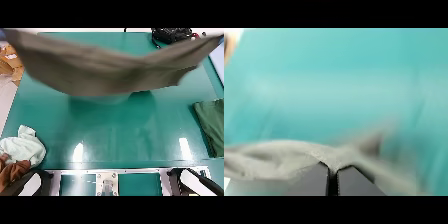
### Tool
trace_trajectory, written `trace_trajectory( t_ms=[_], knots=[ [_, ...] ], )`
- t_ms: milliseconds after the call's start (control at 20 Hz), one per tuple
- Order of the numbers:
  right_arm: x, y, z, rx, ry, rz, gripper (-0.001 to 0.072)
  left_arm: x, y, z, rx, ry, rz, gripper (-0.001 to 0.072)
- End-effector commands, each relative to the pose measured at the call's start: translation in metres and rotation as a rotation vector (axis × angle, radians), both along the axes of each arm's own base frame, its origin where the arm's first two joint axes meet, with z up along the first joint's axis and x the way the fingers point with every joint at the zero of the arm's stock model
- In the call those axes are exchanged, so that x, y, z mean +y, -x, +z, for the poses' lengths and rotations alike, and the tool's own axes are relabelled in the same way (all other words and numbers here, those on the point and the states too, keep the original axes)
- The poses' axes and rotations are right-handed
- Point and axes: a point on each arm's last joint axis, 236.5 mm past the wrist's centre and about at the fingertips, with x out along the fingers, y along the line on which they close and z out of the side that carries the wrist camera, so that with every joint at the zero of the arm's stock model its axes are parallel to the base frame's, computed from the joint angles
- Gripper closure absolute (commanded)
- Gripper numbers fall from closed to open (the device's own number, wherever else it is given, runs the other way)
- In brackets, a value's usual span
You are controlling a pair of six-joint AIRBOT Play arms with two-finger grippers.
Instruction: Fold the shirts.
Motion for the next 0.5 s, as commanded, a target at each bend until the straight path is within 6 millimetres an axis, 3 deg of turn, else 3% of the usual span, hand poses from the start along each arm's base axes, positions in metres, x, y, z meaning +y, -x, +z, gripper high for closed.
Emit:
trace_trajectory(
  t_ms=[0,100,200,300,450],
  knots=[
    [0.023,0.085,0.149,-0.440,0.120,-0.120,0.0687,-0.039,0.101,0.130,-0.390,-0.100,0.025,0.0685],
    [0.022,0.123,0.194,-0.613,0.180,-0.220,0.0686,-0.049,0.131,0.160,-0.491,-0.096,0.038,0.0685],
    [0.021,0.149,0.217,-0.712,0.220,-0.291,0.0687,-0.050,0.135,0.163,-0.486,-0.077,0.044,0.0685],
    [0.012,0.154,0.221,-0.728,0.259,-0.339,0.0687,-0.033,0.114,0.151,-0.422,-0.076,0.111,0.0685],
    [-0.006,0.121,0.191,-0.618,0.236,-0.336,0.0686,-0.004,0.062,0.101,-0.241,-0.045,0.163,0.0685]
  ],
)
